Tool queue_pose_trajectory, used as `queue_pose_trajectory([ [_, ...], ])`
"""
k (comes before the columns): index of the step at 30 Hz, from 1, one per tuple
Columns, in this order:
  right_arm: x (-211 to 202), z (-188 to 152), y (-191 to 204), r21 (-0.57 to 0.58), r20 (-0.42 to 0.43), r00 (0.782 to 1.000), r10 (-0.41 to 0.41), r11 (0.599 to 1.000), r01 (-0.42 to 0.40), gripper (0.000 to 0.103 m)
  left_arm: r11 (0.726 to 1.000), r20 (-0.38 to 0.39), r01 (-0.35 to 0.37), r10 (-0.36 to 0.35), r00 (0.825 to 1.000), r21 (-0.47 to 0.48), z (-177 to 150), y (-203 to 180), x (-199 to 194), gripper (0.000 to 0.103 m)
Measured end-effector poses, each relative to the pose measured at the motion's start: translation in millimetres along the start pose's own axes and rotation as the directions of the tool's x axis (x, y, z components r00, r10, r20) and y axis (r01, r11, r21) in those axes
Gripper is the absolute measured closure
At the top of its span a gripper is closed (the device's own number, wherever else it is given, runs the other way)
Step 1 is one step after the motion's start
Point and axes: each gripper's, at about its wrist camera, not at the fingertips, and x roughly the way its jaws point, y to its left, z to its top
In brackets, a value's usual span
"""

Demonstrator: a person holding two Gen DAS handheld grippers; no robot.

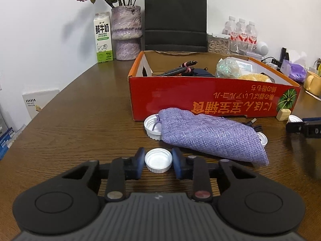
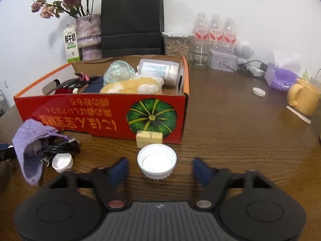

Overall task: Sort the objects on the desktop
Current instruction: 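Grasp a white bottle cap with the left gripper while the right gripper grasps another cap, then carry both white caps into the box and open both grippers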

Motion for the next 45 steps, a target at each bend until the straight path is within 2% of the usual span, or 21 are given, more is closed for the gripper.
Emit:
queue_pose_trajectory([
  [1, -1, 0, 0, 0.002, 0.003, 1.000, 0.006, 1.000, -0.006, 0.064, 1.000, 0.000, 0.000, 0.000, 1.000, -0.002, 0, 0, 0, 0.074],
  [11, -25, -3, -2, 0.023, 0.066, 0.998, 0.024, 0.999, -0.026, 0.064, 0.999, 0.026, 0.009, -0.008, 1.000, -0.037, 3, 7, -10, 0.074],
  [17, -51, 9, 1, 0.017, 0.141, 0.989, 0.053, 0.998, -0.056, 0.064, 0.998, 0.111, 0.014, -0.008, 0.994, -0.055, 19, 14, -33, 0.074],
  [25, -64, 50, 22, -0.039, 0.236, 0.966, 0.103, 0.995, -0.097, 0.064, 0.998, 0.243, 0.030, -0.016, 0.970, -0.052, 66, 9, -49, 0.074],
  [29, -52, 73, 43, -0.069, 0.244, 0.960, 0.141, 0.989, -0.127, 0.064, 0.997, 0.267, 0.045, -0.028, 0.963, -0.055, 87, 2, -39, 0.074],
  [36, -12, 103, 77, -0.105, 0.210, 0.962, 0.176, 0.982, -0.157, 0.064, 0.996, 0.256, 0.062, -0.044, 0.966, -0.062, 111, -5, -4, 0.074],
  [41, 20, 108, 87, -0.100, 0.176, 0.966, 0.189, 0.980, -0.173, 0.064, 0.997, 0.211, 0.040, -0.024, 0.977, -0.071, 120, -6, 35, 0.074],
  [45, 37, 101, 86, -0.099, 0.154, 0.969, 0.195, 0.978, -0.181, 0.064, 0.998, 0.207, 0.020, -0.007, 0.978, -0.061, 114, -5, 55, 0.074],
])
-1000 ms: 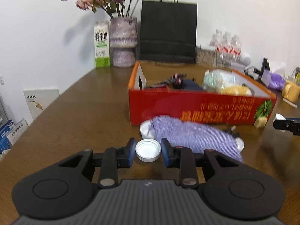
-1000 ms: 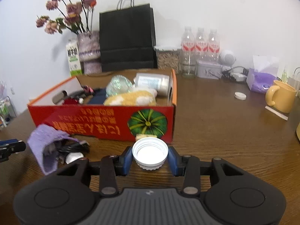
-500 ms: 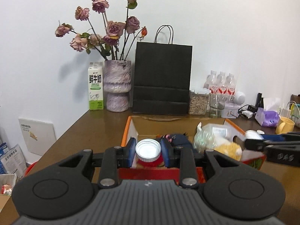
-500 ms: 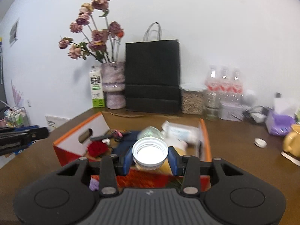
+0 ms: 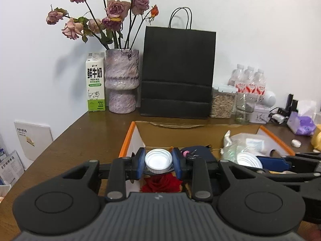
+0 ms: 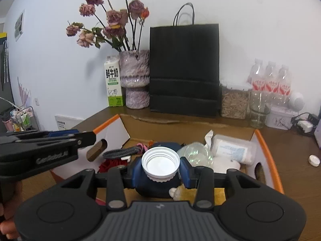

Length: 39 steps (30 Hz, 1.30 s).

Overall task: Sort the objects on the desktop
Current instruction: 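Carry both white caps into the box and open both grippers, then withdraw both grippers from the box back toward the table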

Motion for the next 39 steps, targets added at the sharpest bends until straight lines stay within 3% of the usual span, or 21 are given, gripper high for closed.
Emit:
queue_pose_trajectory([
  [8, 12, -11, -2, 0.003, -0.033, 0.999, 0.012, 1.000, -0.012, 0.064, 0.997, -0.007, -0.003, 0.004, 1.000, 0.071, -15, -8, 7, 0.073],
  [21, 11, -15, 2, -0.020, -0.030, 1.000, -0.005, 1.000, 0.004, 0.064, 0.996, -0.029, 0.009, -0.007, 1.000, 0.083, -23, -10, 9, 0.073],
  [23, 10, -15, 2, -0.019, -0.027, 1.000, -0.010, 1.000, 0.009, 0.063, 0.996, -0.017, 0.003, -0.001, 1.000, 0.086, -23, -10, 6, 0.065],
  [24, 8, -15, 2, -0.019, -0.023, 1.000, -0.012, 1.000, 0.011, 0.057, 0.996, -0.008, 0.001, 0.000, 1.000, 0.086, -23, -10, 4, 0.061],
  [25, 6, -15, 2, -0.017, -0.016, 1.000, -0.014, 1.000, 0.014, 0.052, 0.996, 0.004, -0.005, 0.005, 1.000, 0.084, -22, -10, 2, 0.050],
  [27, 0, -14, 1, -0.014, 0.008, 0.999, -0.038, 0.999, 0.039, 0.034, 0.996, 0.033, -0.027, 0.025, 0.999, 0.081, -21, -10, -3, 0.040],
  [28, -3, -13, 1, -0.012, 0.023, 0.998, -0.061, 0.998, 0.061, 0.029, 0.996, 0.041, -0.045, 0.042, 0.998, 0.077, -20, -9, -4, 0.028],
  [29, -7, -12, 0, -0.005, 0.041, 0.995, -0.089, 0.996, 0.090, 0.016, 0.995, 0.050, -0.066, 0.063, 0.997, 0.069, -19, -8, -5, 0.016],
  [30, -10, -11, -2, 0.003, 0.059, 0.992, -0.112, 0.994, 0.112, 0.004, 0.995, 0.060, -0.079, 0.076, 0.995, 0.059, -18, -6, -6, 0.010],
  [31, -13, -11, -4, 0.010, 0.072, 0.990, -0.121, 0.993, 0.120, 0.001, 0.995, 0.070, -0.083, 0.080, 0.994, 0.046, -17, -4, -8, 0.001],
  [39, -15, -10, -11, 0.036, 0.077, 0.989, -0.123, 0.992, 0.121, 0.000, 0.996, 0.106, -0.081, 0.078, 0.991, 0.029, -15, -1, -14, 0.000],
])
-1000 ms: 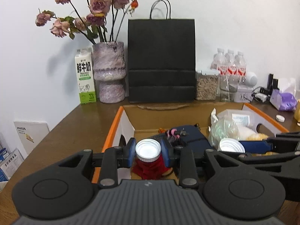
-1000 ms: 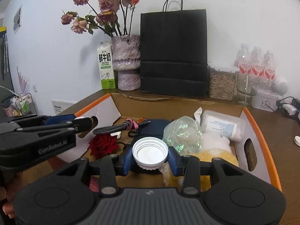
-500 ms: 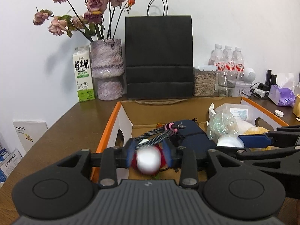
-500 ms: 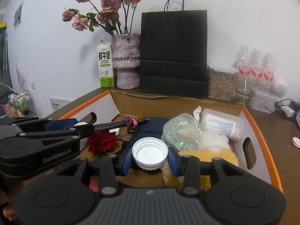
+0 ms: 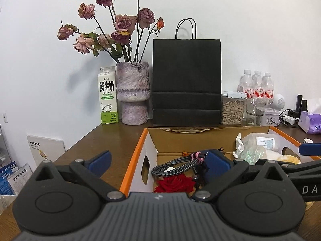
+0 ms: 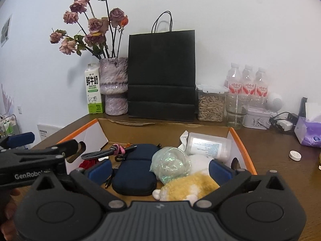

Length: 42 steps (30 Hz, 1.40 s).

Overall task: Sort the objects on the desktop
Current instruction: 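Withdraw both grippers from the box back toward the table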

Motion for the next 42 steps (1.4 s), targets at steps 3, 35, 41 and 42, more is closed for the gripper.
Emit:
queue_pose_trajectory([
  [3, 0, -1, 0, 0.000, 0.001, 1.000, -0.002, 1.000, 0.002, 0.000, 1.000, 0.004, 0.001, -0.001, 1.000, -0.004, -1, 0, 0, 0.000],
  [35, -58, -10, -19, -0.002, 0.063, 0.998, -0.015, 1.000, 0.015, 0.000, 0.999, 0.033, 0.025, -0.025, 0.999, -0.023, -5, 0, -45, 0.000],
  [41, -81, -22, -34, -0.005, 0.040, 0.999, -0.036, 0.999, 0.036, 0.000, 0.998, -0.019, 0.069, -0.069, 0.997, 0.001, -13, -4, -62, 0.000],
  [42, -83, -25, -37, -0.008, 0.033, 0.999, -0.039, 0.999, 0.039, 0.000, 0.997, -0.033, 0.076, -0.076, 0.997, 0.005, -15, -5, -64, 0.000],
])
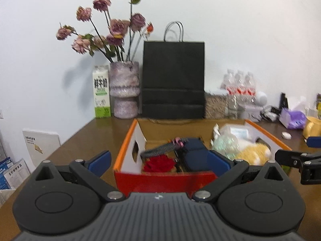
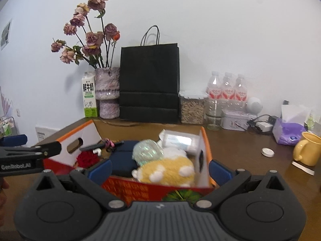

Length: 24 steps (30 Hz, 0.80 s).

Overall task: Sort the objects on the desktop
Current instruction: 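Withdraw both grippers from the box back toward the table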

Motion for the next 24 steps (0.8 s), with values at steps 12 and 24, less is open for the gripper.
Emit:
queue_pose_trajectory([
  [12, -3, -51, -22, -0.050, -0.163, 0.986, -0.031, 0.998, 0.023, 0.000, 0.998, -0.161, 0.026, -0.017, 0.987, 0.053, -43, -8, -5, 0.000],
  [24, 26, -50, -25, -0.006, -0.214, 0.977, -0.017, 1.000, 0.016, 0.004, 0.999, -0.234, 0.028, -0.022, 0.972, 0.025, -52, -4, 10, 0.000],
])
